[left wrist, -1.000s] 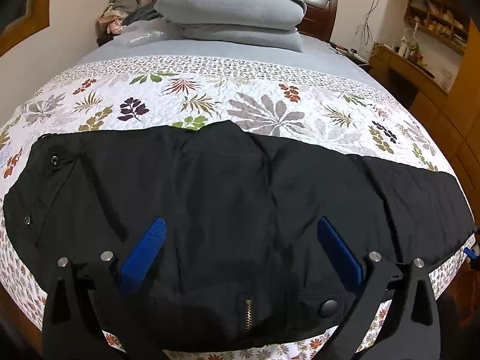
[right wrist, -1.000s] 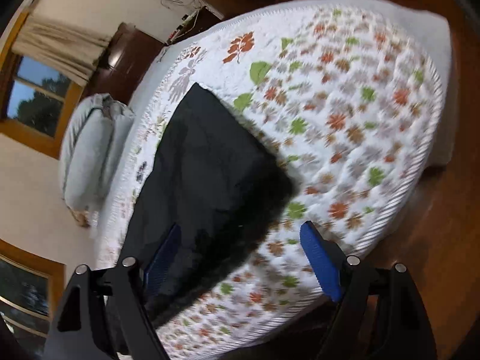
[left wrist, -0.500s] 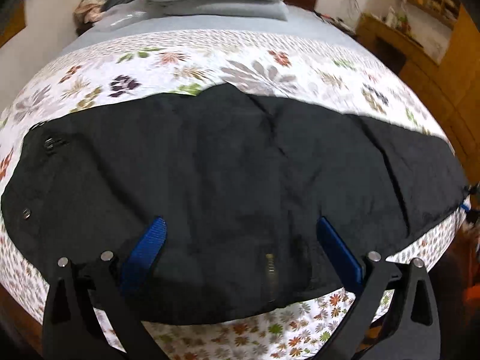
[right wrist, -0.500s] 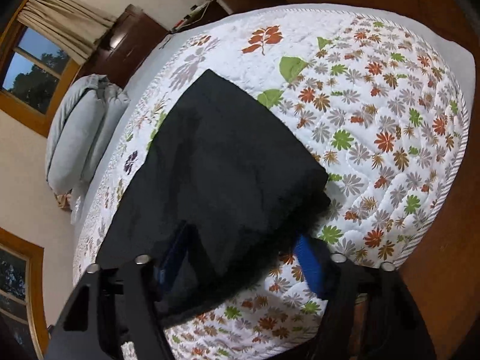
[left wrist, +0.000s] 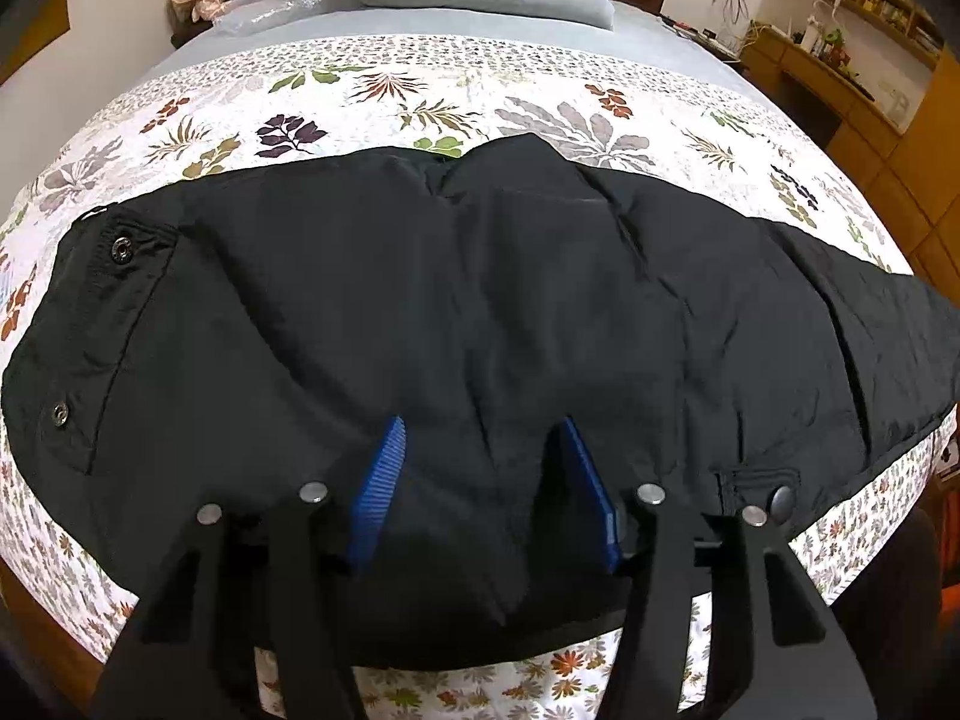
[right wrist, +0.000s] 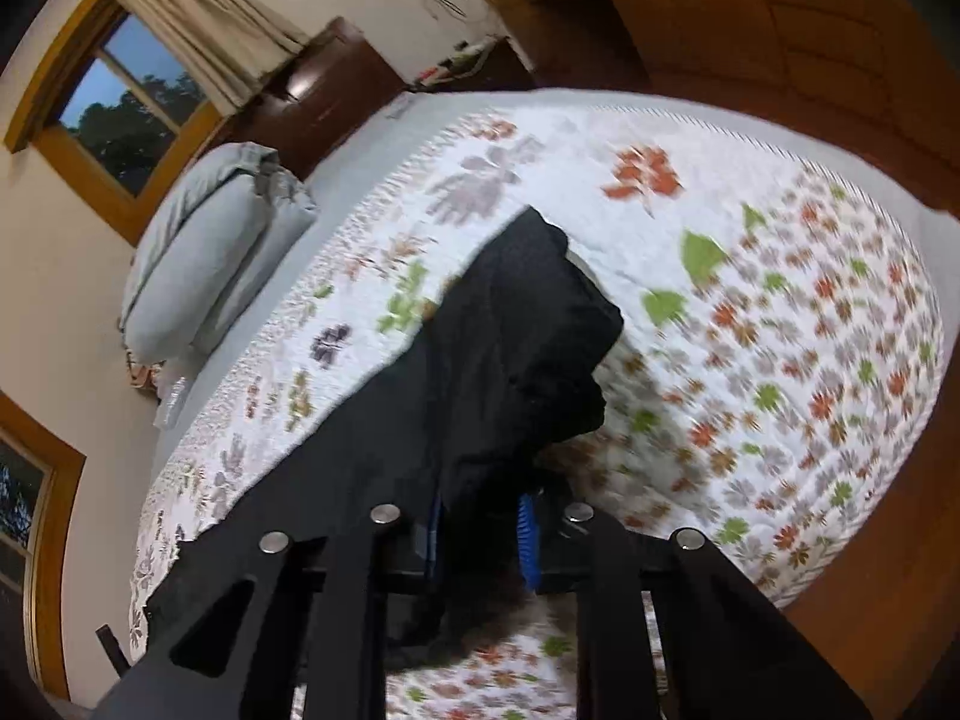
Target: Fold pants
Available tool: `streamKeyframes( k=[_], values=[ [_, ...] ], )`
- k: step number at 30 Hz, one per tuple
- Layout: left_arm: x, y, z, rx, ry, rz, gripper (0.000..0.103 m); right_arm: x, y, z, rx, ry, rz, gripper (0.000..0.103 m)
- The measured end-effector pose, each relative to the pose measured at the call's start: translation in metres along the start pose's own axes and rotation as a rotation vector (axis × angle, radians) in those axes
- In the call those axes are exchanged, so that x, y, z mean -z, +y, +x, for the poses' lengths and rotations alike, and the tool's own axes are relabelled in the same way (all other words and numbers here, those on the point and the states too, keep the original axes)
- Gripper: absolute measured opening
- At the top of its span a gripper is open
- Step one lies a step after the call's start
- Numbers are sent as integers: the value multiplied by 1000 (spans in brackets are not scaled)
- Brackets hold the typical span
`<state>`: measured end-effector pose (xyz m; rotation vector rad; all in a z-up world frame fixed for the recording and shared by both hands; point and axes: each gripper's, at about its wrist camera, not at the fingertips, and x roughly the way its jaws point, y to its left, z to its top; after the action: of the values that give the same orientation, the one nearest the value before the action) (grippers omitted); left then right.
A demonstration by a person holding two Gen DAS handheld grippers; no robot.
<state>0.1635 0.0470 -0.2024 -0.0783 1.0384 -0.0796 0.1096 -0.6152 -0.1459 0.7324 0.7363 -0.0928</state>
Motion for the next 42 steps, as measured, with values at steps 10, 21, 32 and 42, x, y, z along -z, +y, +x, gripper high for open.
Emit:
streamKeyframes(
  k=[10, 21, 32, 42],
  values=[
    [1, 6, 0, 45, 4, 6, 54, -14, 137, -15, -195, -29, -300, 16],
    [2, 11, 1, 79, 2, 20, 54, 45, 278, 16, -431, 113, -556, 16],
    [2, 19, 1, 131, 1, 3, 56, 165, 331, 72, -348, 329, -925, 16],
    [-1, 24, -9, 136, -9, -32, 75, 229, 310, 117, -273, 459, -1020, 25]
  ],
)
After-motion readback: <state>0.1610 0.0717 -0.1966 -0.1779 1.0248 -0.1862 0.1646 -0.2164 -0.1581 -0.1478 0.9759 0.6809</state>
